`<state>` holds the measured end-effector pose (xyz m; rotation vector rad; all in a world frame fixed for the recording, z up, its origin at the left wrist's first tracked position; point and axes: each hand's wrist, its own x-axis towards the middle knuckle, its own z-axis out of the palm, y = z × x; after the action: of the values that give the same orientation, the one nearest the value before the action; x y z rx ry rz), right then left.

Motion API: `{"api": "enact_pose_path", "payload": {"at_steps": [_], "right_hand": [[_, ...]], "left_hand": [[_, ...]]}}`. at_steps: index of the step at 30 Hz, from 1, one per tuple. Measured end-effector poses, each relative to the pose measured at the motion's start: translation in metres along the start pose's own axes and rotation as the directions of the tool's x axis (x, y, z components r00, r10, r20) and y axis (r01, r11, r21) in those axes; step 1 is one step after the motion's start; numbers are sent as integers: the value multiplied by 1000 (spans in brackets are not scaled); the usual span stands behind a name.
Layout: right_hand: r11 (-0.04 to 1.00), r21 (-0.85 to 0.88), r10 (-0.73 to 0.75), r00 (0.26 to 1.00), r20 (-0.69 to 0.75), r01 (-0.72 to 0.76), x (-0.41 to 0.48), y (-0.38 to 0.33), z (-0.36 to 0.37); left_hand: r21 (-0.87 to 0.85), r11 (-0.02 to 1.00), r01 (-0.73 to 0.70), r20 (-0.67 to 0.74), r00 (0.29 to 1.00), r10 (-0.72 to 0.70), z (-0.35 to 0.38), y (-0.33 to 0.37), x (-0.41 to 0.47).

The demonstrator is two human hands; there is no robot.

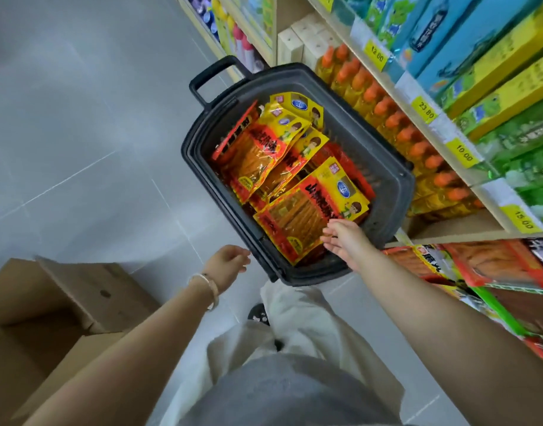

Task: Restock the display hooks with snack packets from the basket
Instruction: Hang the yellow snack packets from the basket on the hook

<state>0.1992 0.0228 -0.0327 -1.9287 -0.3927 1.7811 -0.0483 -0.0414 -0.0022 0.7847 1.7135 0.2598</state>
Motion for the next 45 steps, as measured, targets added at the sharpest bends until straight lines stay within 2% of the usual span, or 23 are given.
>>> {"api": "enact_pose_path", "payload": {"at_steps": [4,7,10,12,15,20,24,27,30,33,34,36,40,42,45], "right_hand": [[979,45,203,972,-116,-199,59,-3,5],[927,74,375,903,-210,-368,79,3,7],[888,165,454,873,-176,-428,90,13,11],[883,185,462,870,-174,-432,92,20,12],[919,215,377,895,-240,-330,92,23,11],[991,127,84,921,-381,-38,67,1,9],[976,-189,-185,856,-483,105,28,-10,2],[976,-146,-214,823,-526,160,9,-19,-4],[967,-61,-246,850,-466,247,-2,-33,1],[964,-26,-259,923,-285,263,-3,-46,27],[975,-5,-217,950,-225,222,0,-49,38],[984,37,-167,974,-156,174,9,-57,62],[990,78,-104,976,-189,120,37,-69,98],[993,56,-89,972,-217,103,54,-75,109],[996,-43,-92,957,-277,83,83,-89,124]], "left_hand": [[29,1000,-12,18,1000,11,7,33,34],[-36,998,54,-6,999,-54,13,51,58],[-68,995,73,-33,997,-75,17,63,73],[-56,996,65,2,998,-65,17,68,77],[-2,998,55,53,997,-55,15,73,82],[27,999,47,118,992,-50,8,85,88],[106,994,-25,174,985,7,-5,104,100],[186,979,-82,210,977,42,-18,125,112],[242,965,-106,278,960,36,-29,148,119],[228,972,-62,350,936,-23,-38,164,123],[205,977,-61,331,943,-10,-42,165,126],[158,983,-95,204,977,61,-55,162,133],[193,961,-200,-24,978,208,-93,143,150],[221,959,-178,-126,970,209,-117,130,159],[197,978,-70,-211,971,112,-146,113,173]]}}
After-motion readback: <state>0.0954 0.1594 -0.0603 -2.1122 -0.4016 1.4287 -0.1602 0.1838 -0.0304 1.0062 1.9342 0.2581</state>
